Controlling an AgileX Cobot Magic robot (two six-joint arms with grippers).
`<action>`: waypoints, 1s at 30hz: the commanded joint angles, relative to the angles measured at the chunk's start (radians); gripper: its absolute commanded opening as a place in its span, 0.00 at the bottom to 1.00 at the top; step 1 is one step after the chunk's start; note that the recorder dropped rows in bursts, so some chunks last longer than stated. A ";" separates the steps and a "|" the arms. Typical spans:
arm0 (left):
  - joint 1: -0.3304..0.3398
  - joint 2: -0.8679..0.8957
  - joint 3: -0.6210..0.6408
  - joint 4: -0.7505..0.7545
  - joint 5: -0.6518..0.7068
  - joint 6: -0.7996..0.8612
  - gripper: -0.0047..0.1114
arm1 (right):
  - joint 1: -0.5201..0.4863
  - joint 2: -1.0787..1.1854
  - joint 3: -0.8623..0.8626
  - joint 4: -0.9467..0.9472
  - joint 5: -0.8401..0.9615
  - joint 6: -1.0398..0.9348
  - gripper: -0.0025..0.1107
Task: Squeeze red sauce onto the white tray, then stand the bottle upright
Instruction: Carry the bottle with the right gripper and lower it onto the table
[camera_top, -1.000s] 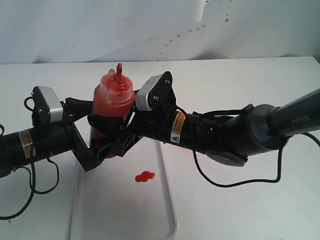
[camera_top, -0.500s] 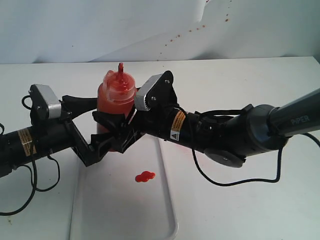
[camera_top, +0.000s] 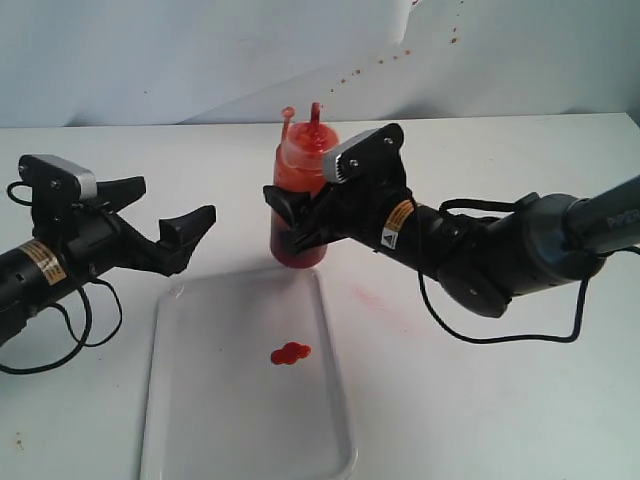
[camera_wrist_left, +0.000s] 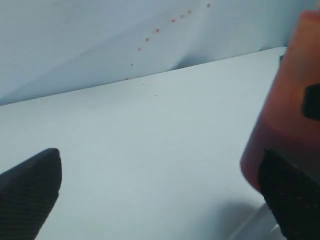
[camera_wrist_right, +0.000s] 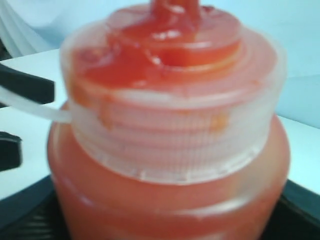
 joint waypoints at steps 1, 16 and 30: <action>0.000 -0.006 -0.003 -0.117 0.027 -0.011 0.94 | -0.028 -0.014 -0.001 0.036 -0.041 -0.006 0.02; 0.000 -0.006 -0.003 -0.160 0.027 -0.009 0.94 | 0.015 0.036 -0.318 0.022 0.250 0.005 0.02; 0.000 -0.006 -0.003 -0.167 0.029 -0.009 0.94 | 0.032 0.217 -0.488 0.028 0.278 0.059 0.02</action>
